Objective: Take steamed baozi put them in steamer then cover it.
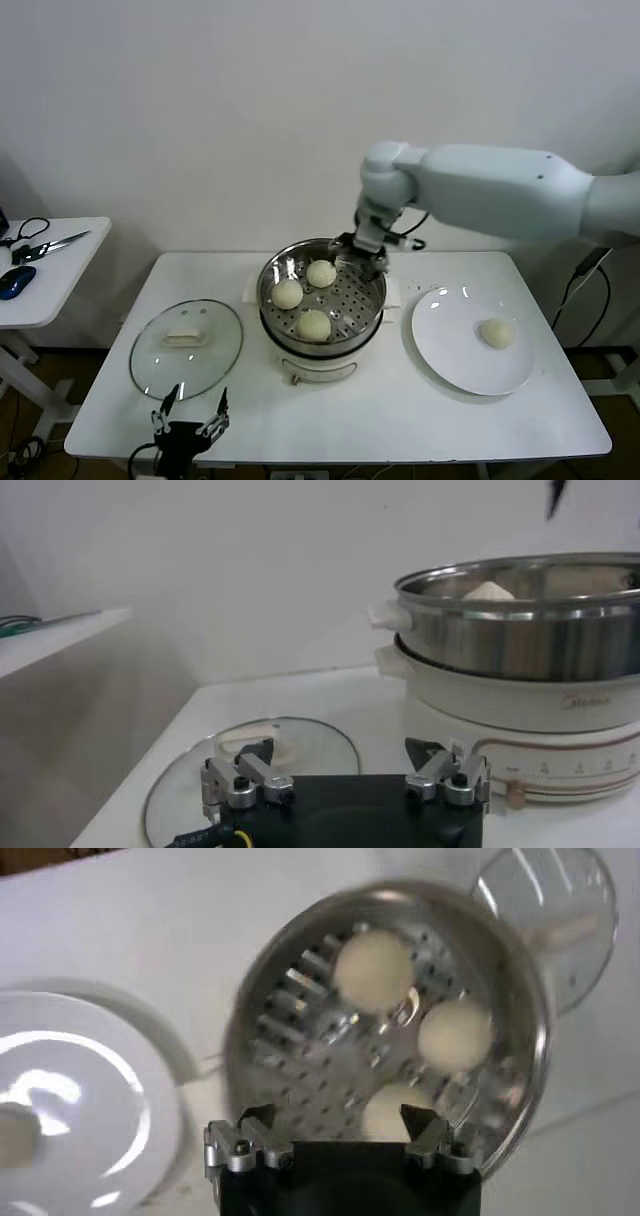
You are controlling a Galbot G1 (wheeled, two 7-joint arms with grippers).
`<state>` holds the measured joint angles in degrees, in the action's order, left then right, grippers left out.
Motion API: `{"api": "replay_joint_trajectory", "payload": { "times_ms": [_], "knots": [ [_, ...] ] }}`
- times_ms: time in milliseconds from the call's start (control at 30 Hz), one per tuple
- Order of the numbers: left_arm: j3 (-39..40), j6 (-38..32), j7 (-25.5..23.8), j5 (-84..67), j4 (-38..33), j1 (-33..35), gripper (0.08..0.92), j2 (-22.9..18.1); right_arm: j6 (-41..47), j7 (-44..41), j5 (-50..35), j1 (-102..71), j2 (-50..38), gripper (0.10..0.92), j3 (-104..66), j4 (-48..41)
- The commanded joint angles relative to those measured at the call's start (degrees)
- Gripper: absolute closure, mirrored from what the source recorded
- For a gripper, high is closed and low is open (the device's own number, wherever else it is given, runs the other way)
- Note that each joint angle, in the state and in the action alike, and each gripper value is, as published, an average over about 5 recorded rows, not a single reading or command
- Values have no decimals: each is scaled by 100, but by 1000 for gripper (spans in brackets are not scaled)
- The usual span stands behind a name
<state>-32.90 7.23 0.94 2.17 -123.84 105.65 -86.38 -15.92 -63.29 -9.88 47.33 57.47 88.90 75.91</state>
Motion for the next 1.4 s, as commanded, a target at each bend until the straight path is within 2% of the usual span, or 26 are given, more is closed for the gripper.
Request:
{"api": "replay_joint_trajectory", "payload": {
  "times_ms": [33,267,633,867,1400],
  "knots": [
    [29,18,-23,-10,17,-50,177,5,896,-421,-956,260,-1780,203,1027,-626],
    [12,56,-60,-21,-21,-56,177,7,1316,-258,-472,-1266,-2323,203,16,-1314],
    [-39,14,-54,-48,-18,-14,177,-19,1539,-32,339,-3168,-2189,203,-1651,-2181],
    [-38,4,-53,-37,6,2,177,-32,1626,146,576,-3747,-1839,203,-2322,-2675],
    [-39,-12,-44,-28,23,39,177,-27,1732,389,781,-4156,-1359,203,-2809,-3091]
  ]
}}
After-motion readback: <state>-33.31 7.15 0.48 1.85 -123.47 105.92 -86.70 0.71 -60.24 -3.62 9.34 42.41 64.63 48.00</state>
